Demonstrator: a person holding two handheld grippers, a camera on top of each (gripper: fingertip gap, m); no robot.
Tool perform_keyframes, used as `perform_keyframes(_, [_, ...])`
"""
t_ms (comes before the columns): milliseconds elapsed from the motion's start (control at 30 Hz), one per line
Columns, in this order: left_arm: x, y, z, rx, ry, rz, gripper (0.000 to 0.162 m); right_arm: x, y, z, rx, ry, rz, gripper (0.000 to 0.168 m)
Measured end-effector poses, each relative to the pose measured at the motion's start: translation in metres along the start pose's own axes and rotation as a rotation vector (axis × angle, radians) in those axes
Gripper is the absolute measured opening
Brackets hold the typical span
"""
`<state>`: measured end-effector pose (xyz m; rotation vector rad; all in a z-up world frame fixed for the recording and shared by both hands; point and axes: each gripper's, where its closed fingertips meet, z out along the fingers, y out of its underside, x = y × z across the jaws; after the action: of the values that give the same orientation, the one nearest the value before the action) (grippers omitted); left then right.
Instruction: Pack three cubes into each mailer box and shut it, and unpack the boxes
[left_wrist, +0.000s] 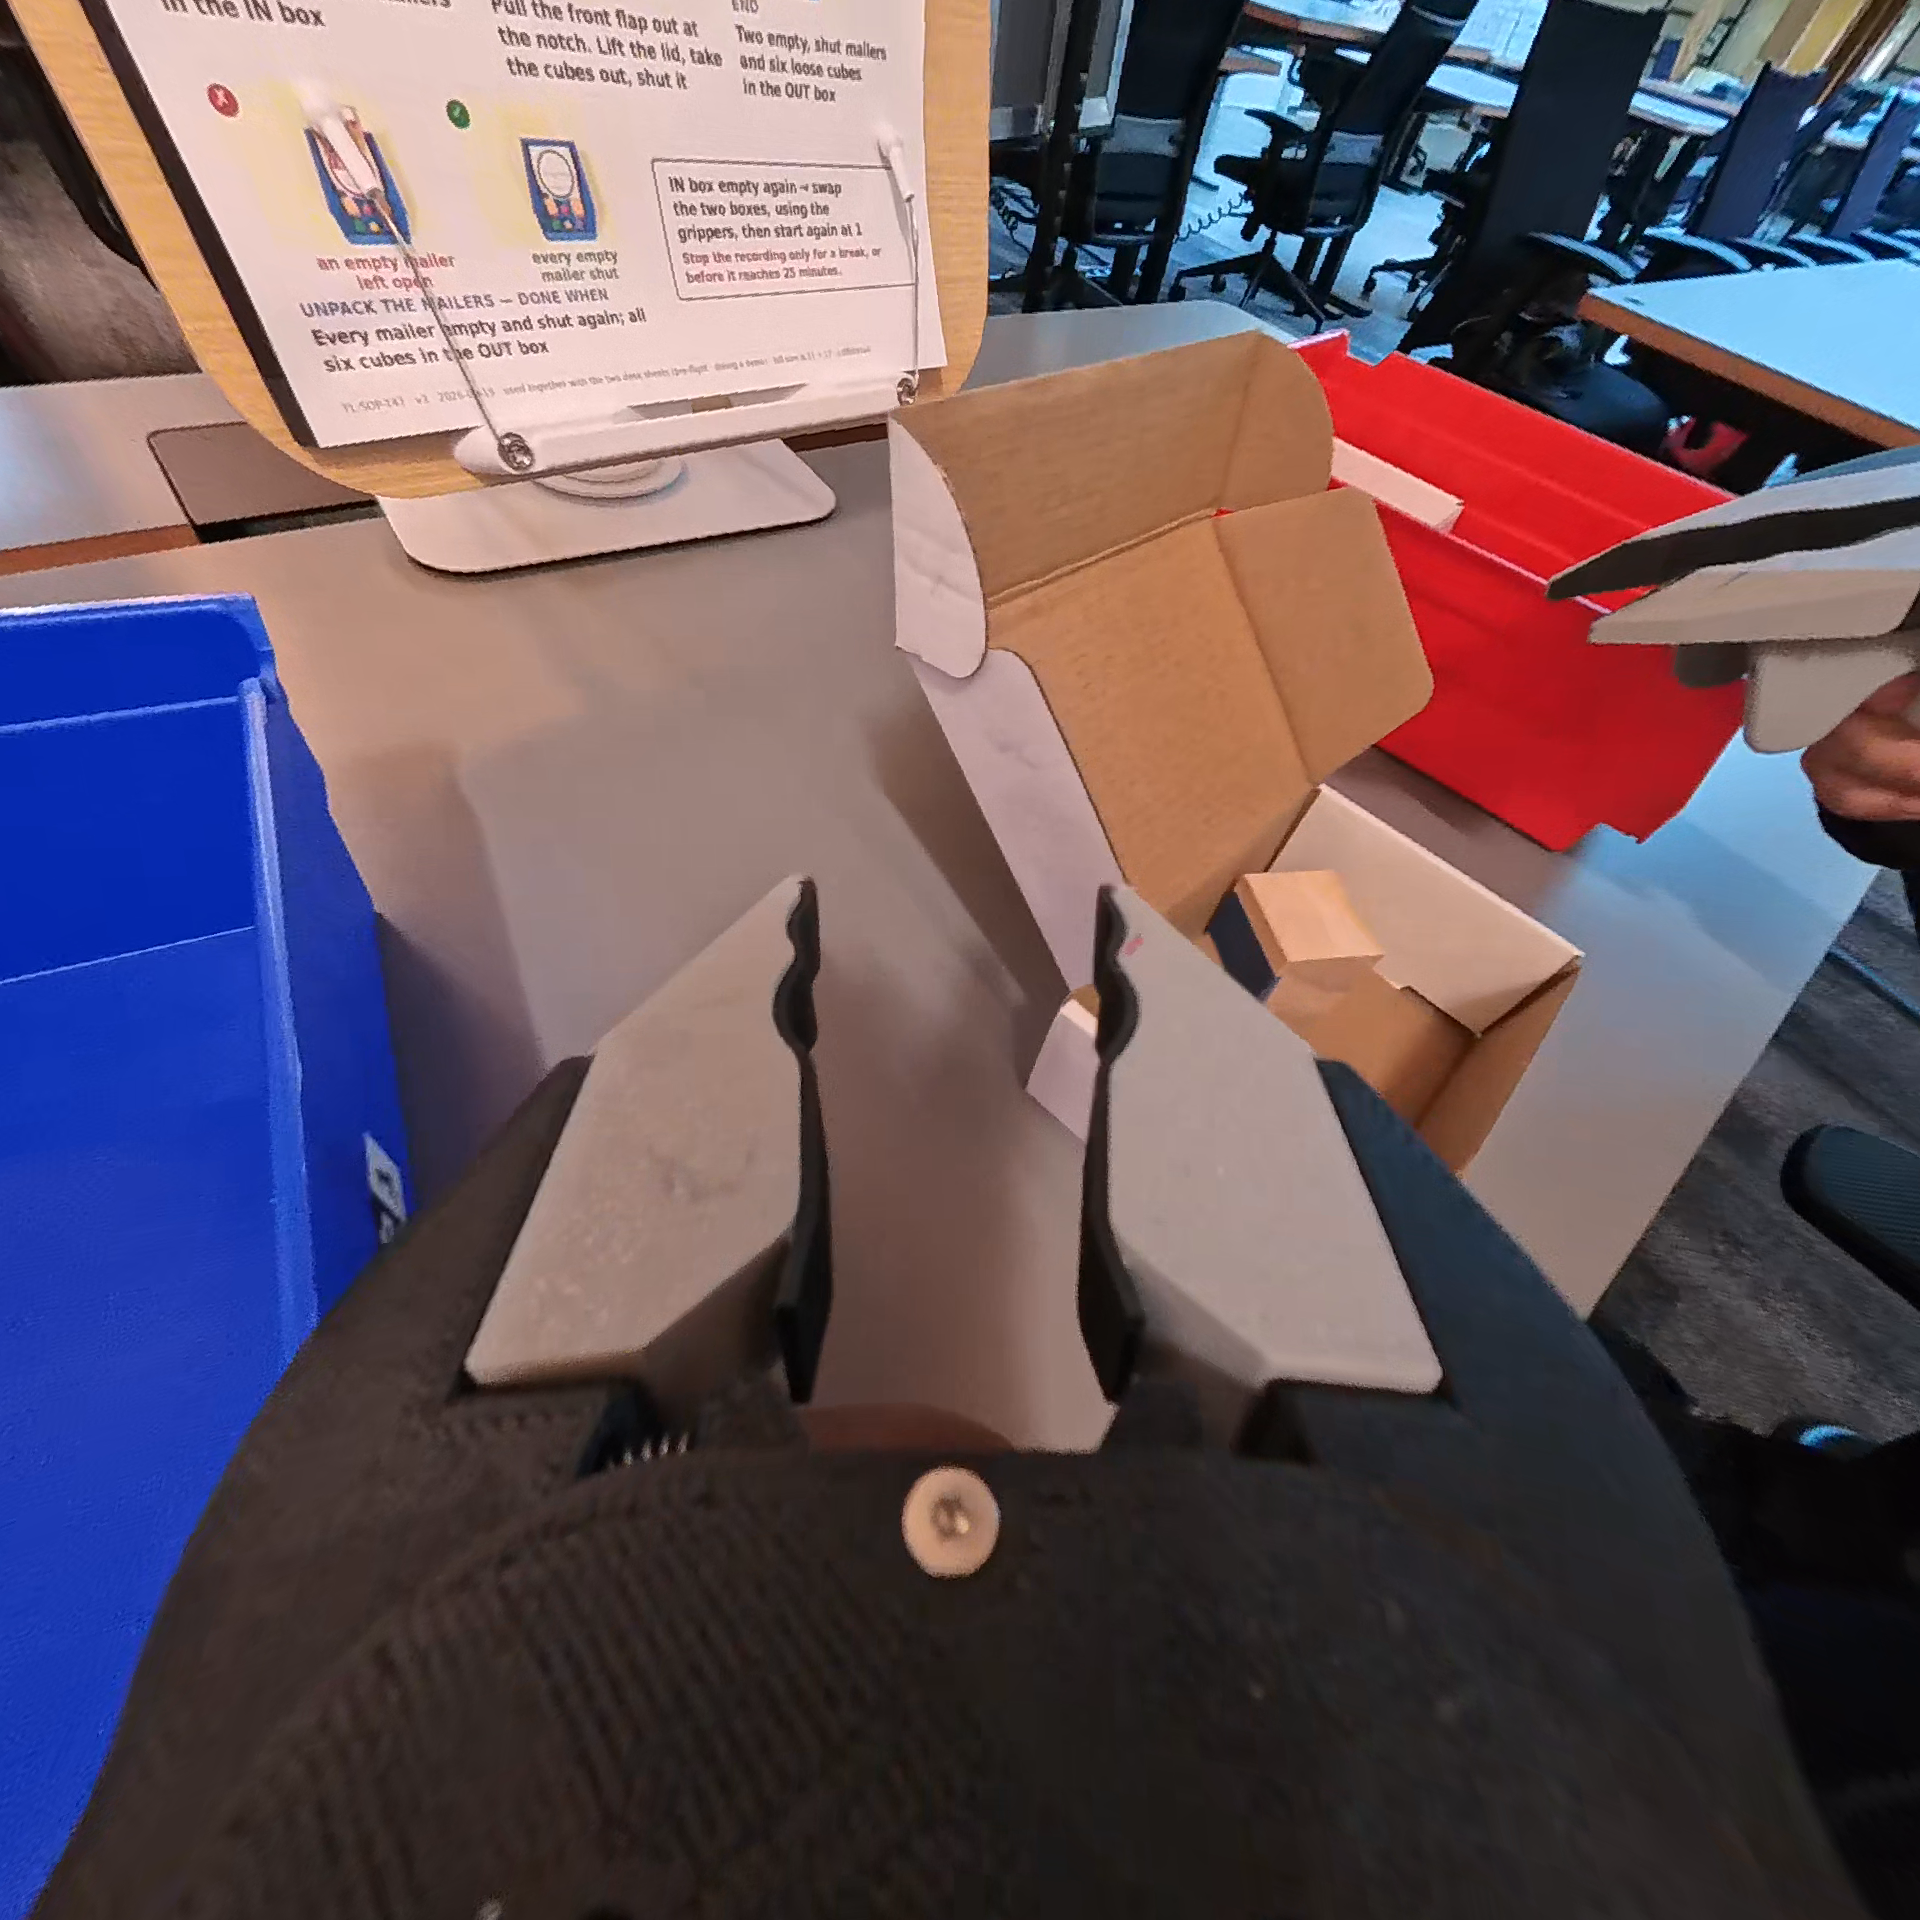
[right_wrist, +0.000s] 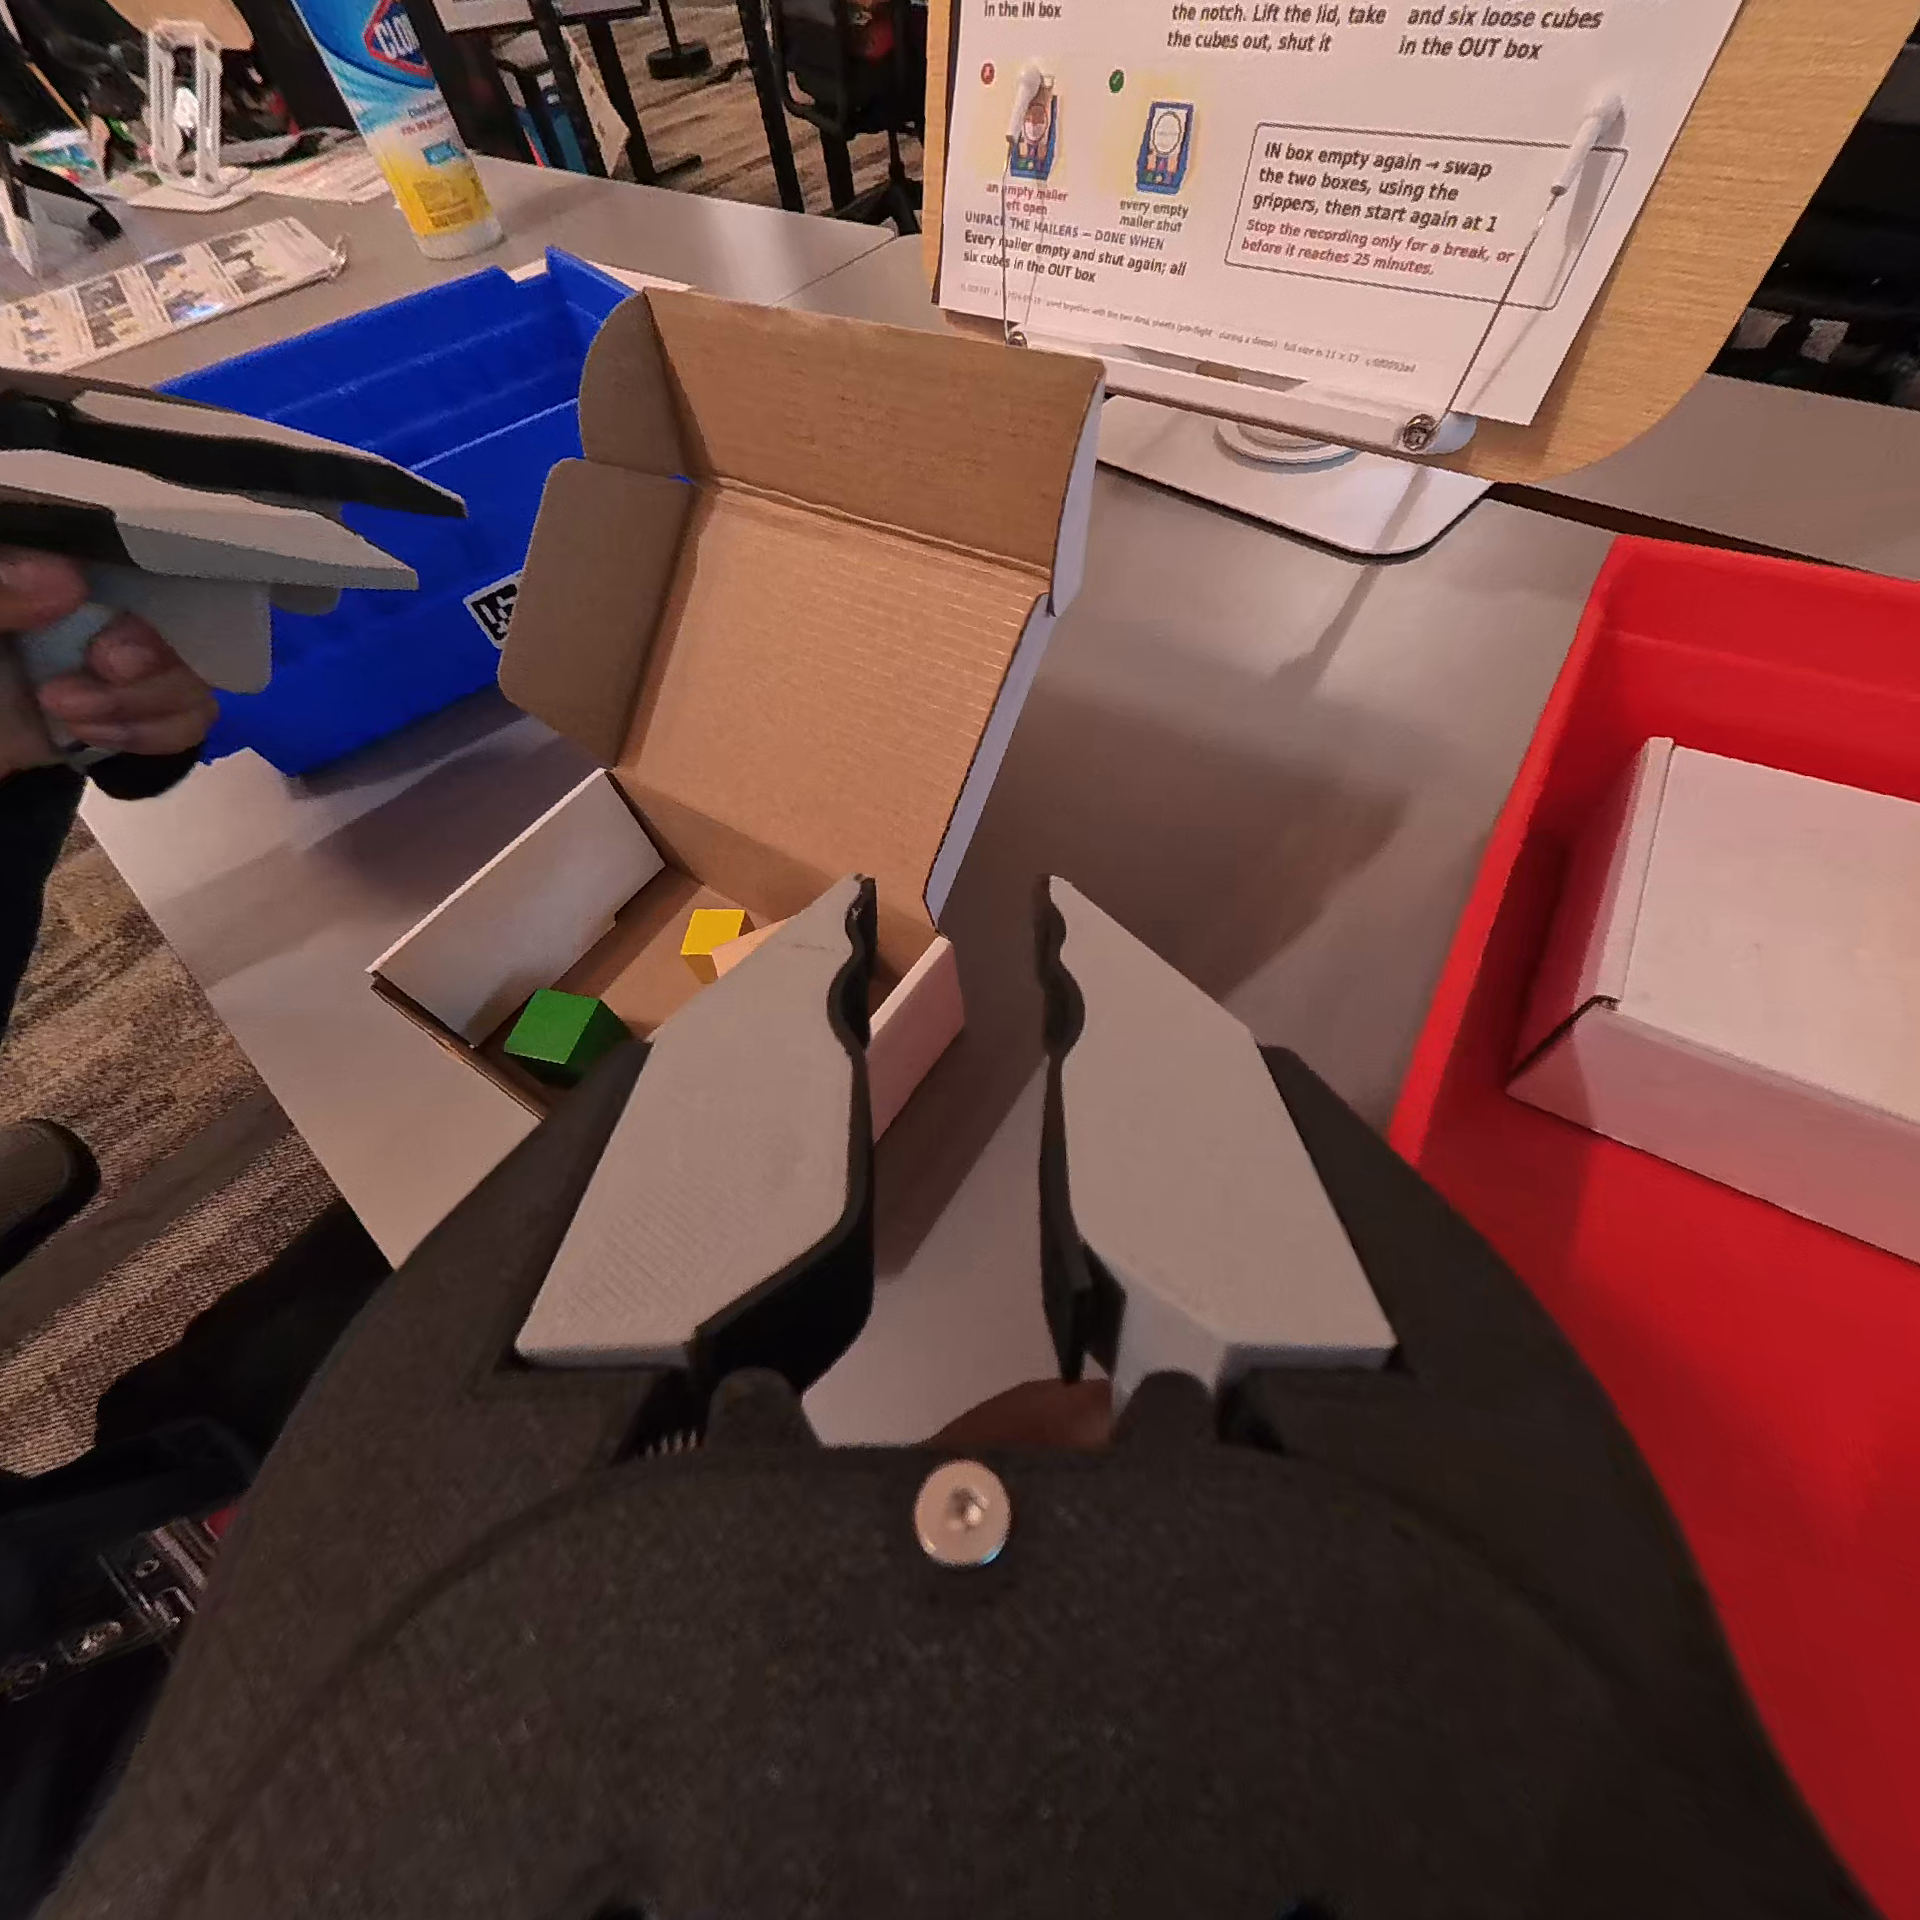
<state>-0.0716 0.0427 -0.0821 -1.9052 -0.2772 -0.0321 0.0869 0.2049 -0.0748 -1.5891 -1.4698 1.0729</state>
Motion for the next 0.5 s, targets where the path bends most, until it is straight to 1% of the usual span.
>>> perform_keyframes(233, [-0.005,-0.007,-0.015,0.03,-0.021,0.009,0.051,0.001,-0.012,-0.006,0.059,0.029,-0.011,0.028])
perform_keyframes(400, [-0.011,-0.015,-0.023,0.067,-0.041,0.003,0.05,0.003,-0.01,-0.007,0.049,0.038,-0.018,0.03])
perform_keyframes(500, [-0.01,-0.016,-0.022,0.074,-0.03,-0.005,0.049,0.003,-0.01,-0.008,0.049,0.034,-0.019,0.03])
